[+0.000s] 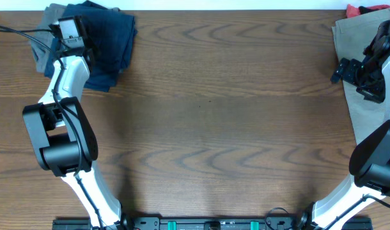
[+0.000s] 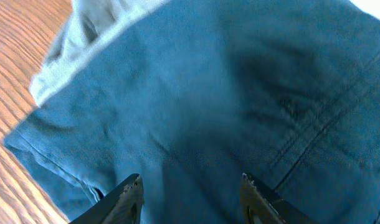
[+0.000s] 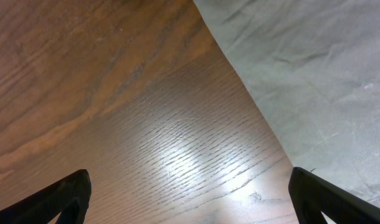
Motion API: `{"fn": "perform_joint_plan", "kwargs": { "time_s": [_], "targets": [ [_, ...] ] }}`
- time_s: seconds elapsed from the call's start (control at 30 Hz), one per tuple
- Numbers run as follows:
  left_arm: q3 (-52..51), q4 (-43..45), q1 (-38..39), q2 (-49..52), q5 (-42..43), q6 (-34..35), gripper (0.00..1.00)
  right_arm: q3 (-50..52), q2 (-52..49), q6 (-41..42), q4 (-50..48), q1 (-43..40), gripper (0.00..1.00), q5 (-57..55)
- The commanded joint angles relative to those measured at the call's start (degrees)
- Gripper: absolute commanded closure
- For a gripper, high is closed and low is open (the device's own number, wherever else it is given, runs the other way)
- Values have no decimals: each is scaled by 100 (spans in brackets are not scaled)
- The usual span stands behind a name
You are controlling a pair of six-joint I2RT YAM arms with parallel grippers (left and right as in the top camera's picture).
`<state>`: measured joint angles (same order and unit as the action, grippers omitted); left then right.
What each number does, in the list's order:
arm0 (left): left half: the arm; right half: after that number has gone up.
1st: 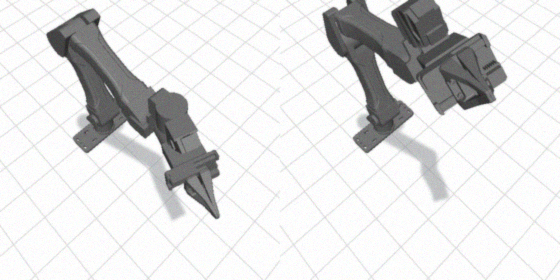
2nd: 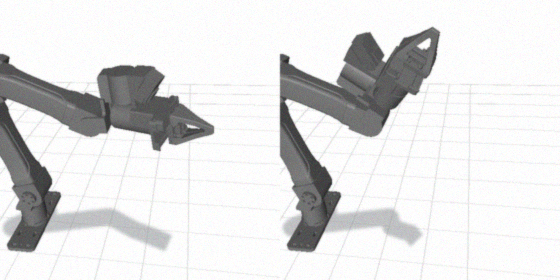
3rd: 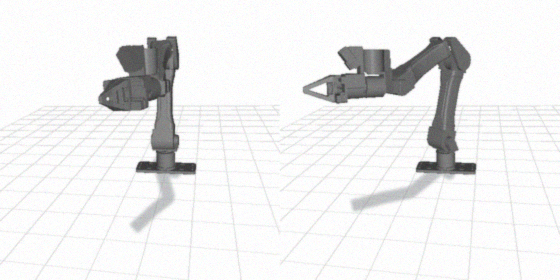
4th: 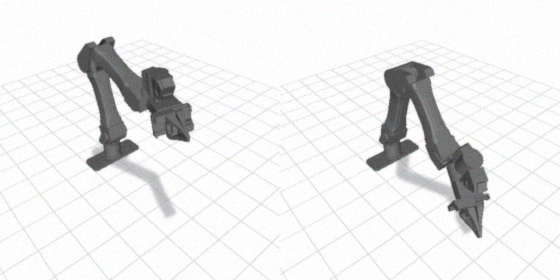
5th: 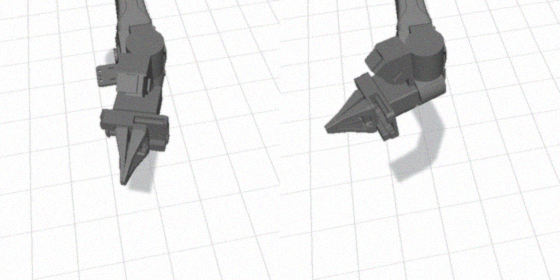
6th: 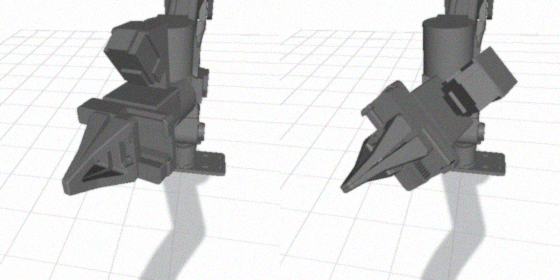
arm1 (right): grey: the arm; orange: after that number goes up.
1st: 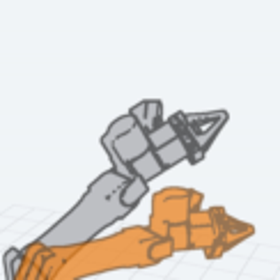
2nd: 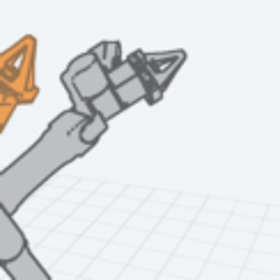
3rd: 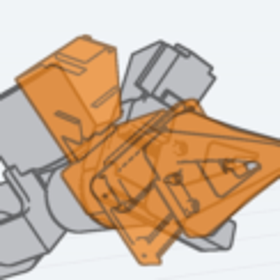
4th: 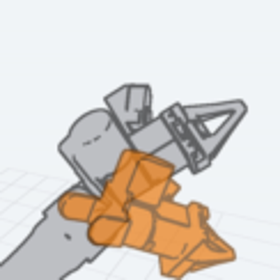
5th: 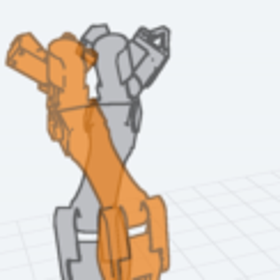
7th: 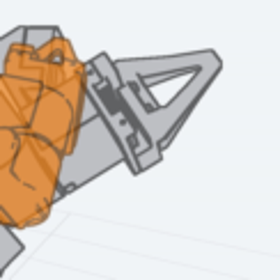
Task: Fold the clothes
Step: 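Lay the dark blue shorts onto the grey pants stack with the left gripper, then release the shorts and pull the left gripper back toward the base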
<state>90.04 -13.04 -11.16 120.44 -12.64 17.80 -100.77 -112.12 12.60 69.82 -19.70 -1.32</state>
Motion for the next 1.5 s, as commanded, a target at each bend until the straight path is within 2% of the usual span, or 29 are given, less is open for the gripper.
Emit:
{"fn": "perform_joint_plan", "kwargs": {
  "time_s": [0.0,0.17,0.3,0.47,0.53,0.77,0.87,0.97,1.03,1.27,1.4,1.47],
  "targets": [
    [-57,-144,-39,94,278,-13,49,-63,52,63,4,-15,1,-37],
    [-81,-365,-66,339,345,-15,49,-63,52,63,4,-15,1,-37],
    [-81,-361,-109,553,343,-269,48,-63,52,63,4,-15,1,-37],
    [-79,-455,-160,522,334,-409,42,-63,52,63,7,-15,1,-37],
    [-79,-614,-164,400,321,-420,37,-61,52,63,4,-15,1,-37],
    [-79,-942,-162,-505,326,-393,35,-61,52,63,4,-15,1,-37],
    [-79,-1182,-162,-1058,326,-195,27,-63,52,63,4,-15,1,-37],
    [-79,-1731,-162,-1652,385,190,20,-63,52,63,4,-15,1,-37],
    [-79,-2214,-164,-2031,754,273,16,-63,52,63,4,-15,1,-37],
    [-79,-4157,-162,-3060,2492,267,16,-63,52,63,4,-15,1,-37],
    [-181,-5071,-105,-3587,2647,264,15,-63,52,63,4,-15,1,-37],
    [-409,-5195,-13,-3934,2728,219,14,-63,52,63,4,-15,1,-37]
  ]
}}
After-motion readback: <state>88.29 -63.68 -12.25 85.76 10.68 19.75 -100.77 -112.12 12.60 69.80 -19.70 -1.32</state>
